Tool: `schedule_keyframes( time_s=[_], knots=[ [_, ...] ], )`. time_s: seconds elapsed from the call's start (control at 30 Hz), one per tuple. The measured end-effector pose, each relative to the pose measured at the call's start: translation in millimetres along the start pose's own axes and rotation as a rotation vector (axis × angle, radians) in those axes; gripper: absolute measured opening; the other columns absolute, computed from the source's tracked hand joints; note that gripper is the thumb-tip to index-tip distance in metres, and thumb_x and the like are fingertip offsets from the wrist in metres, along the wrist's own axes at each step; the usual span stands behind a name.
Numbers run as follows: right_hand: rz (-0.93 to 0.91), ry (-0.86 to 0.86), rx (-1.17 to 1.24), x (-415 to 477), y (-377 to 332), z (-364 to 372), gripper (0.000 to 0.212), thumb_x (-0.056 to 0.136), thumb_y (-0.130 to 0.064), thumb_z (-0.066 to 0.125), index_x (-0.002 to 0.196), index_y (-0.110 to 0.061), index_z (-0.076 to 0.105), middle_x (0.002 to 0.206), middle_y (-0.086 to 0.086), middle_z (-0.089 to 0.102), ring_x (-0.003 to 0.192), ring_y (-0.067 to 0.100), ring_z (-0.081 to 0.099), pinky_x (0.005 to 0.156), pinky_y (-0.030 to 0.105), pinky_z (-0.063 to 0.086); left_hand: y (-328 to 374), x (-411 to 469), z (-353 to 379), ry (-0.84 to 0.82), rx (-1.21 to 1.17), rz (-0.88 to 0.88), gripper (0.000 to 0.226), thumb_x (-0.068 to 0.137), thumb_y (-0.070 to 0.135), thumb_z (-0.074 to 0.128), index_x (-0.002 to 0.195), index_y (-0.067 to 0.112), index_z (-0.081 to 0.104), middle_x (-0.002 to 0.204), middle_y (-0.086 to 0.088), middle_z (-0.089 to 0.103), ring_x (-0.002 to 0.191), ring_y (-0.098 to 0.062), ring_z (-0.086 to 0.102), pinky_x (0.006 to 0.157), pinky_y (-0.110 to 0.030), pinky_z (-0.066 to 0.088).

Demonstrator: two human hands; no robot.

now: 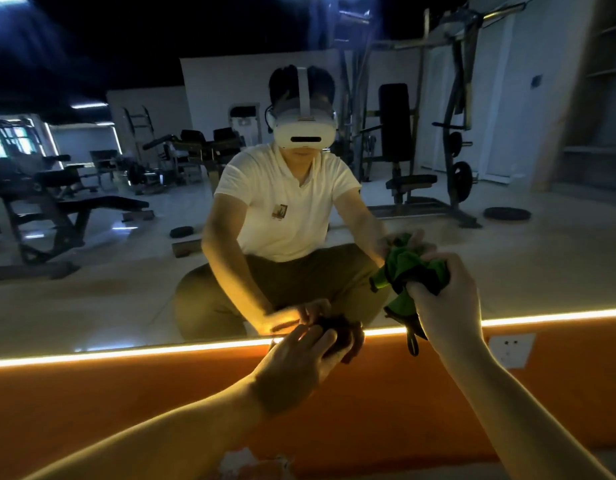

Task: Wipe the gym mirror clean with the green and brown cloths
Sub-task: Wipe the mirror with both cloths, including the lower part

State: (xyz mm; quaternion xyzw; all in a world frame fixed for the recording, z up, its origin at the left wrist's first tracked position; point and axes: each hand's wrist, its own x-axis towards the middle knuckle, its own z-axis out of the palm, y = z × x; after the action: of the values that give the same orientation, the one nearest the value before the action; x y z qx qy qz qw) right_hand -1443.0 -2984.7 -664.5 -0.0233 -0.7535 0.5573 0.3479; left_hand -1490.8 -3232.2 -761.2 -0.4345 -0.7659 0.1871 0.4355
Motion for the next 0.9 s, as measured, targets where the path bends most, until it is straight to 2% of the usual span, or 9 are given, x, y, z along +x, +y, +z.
schedule_keyframes(
  time_s=[0.13, 0.23, 0.3, 0.4, 0.47, 0.57, 0.67, 0.8, 0.9],
  knots=[
    [0.021, 0.014, -0.034, 1.0, 6.3, -5.7, 0.034, 0.088, -0.002, 0.069, 0.11, -0.025, 0.055, 0.109, 0.0, 0.062, 0.096, 0.013, 0.064, 0.068, 0.021, 0.05, -36.3, 22.3, -20.6, -0.029, -0.046, -0.082, 0.058, 0.083, 0.022, 0.062, 0.141, 0.024, 0.062, 0.119, -0.009, 0.056, 0.104, -0.027, 0.064, 0.094, -0.044, 0.051],
    [0.014, 0.02, -0.06, 1.5, 6.5, -4.1, 0.03, 0.087, -0.001, 0.068, 0.107, -0.02, 0.057, 0.103, 0.005, 0.064, 0.093, 0.021, 0.067, 0.07, 0.031, 0.057, -90.0, 53.1, -55.1, 0.172, -0.074, -0.239, 0.075, 0.077, 0.017, 0.074, 0.147, 0.016, 0.05, 0.122, -0.017, 0.047, 0.109, -0.034, 0.057, 0.094, -0.053, 0.053],
    [0.006, 0.03, -0.072, 1.5, 3.5, -0.9, 0.03, 0.086, -0.001, 0.068, 0.106, -0.021, 0.057, 0.101, 0.005, 0.064, 0.092, 0.022, 0.067, 0.072, 0.036, 0.06, -119.2, 78.6, -79.3, 0.315, -0.081, -0.374, 0.07, 0.082, 0.014, 0.071, 0.148, 0.012, 0.048, 0.128, -0.021, 0.042, 0.114, -0.035, 0.049, 0.096, -0.052, 0.05],
    [-0.018, 0.04, -0.066, 3.0, -2.0, 4.1, 0.031, 0.086, -0.001, 0.068, 0.106, -0.021, 0.057, 0.102, 0.004, 0.064, 0.092, 0.02, 0.067, 0.07, 0.03, 0.058, -126.6, 110.4, -88.5, 0.385, -0.108, -0.478, 0.056, 0.094, 0.015, 0.059, 0.148, 0.012, 0.047, 0.128, -0.021, 0.046, 0.115, -0.036, 0.051, 0.095, -0.047, 0.048],
    [-0.026, 0.047, -0.059, 3.4, -4.3, 5.7, 0.032, 0.087, -0.001, 0.069, 0.107, -0.021, 0.057, 0.102, 0.003, 0.065, 0.092, 0.017, 0.067, 0.07, 0.027, 0.057, -108.4, 116.2, -76.9, 0.348, -0.135, -0.458, 0.055, 0.093, 0.019, 0.052, 0.148, 0.013, 0.047, 0.127, -0.02, 0.046, 0.115, -0.038, 0.053, 0.098, -0.049, 0.046],
    [-0.032, 0.07, -0.047, 7.4, -5.5, 2.5, 0.033, 0.086, 0.0, 0.069, 0.11, -0.02, 0.056, 0.103, 0.002, 0.065, 0.093, 0.015, 0.066, 0.073, 0.026, 0.056, -74.2, 106.6, -50.7, 0.274, -0.153, -0.352, 0.064, 0.085, 0.02, 0.062, 0.148, 0.013, 0.052, 0.124, -0.015, 0.044, 0.114, -0.035, 0.052, 0.102, -0.048, 0.041],
    [-0.007, 0.073, -0.049, 10.1, -2.8, -3.8, 0.036, 0.086, -0.001, 0.069, 0.113, -0.02, 0.056, 0.107, 0.001, 0.063, 0.097, 0.013, 0.064, 0.072, 0.022, 0.052, -35.8, 74.6, -27.1, 0.185, -0.153, -0.218, 0.068, 0.08, 0.019, 0.064, 0.148, 0.014, 0.054, 0.121, -0.011, 0.047, 0.106, -0.028, 0.051, 0.092, -0.043, 0.052],
    [0.039, 0.062, -0.082, 6.4, 3.4, -5.1, 0.036, 0.087, -0.002, 0.07, 0.114, -0.022, 0.056, 0.11, -0.003, 0.061, 0.099, 0.01, 0.063, 0.071, 0.019, 0.05, 0.8, 29.2, 1.4, 0.077, -0.196, -0.132, 0.052, 0.095, 0.016, 0.041, 0.144, 0.016, 0.059, 0.118, -0.01, 0.052, 0.102, -0.024, 0.048, 0.086, -0.042, 0.057],
    [0.065, 0.051, -0.112, 1.0, 4.2, -4.0, 0.033, 0.088, -0.002, 0.07, 0.111, -0.021, 0.056, 0.107, -0.003, 0.061, 0.096, 0.01, 0.063, 0.07, 0.021, 0.05, 5.3, 24.0, -1.1, 0.09, -0.204, -0.148, 0.048, 0.094, 0.019, 0.048, 0.139, 0.018, 0.064, 0.115, -0.008, 0.057, 0.101, -0.021, 0.052, 0.086, -0.04, 0.057]
  ],
)
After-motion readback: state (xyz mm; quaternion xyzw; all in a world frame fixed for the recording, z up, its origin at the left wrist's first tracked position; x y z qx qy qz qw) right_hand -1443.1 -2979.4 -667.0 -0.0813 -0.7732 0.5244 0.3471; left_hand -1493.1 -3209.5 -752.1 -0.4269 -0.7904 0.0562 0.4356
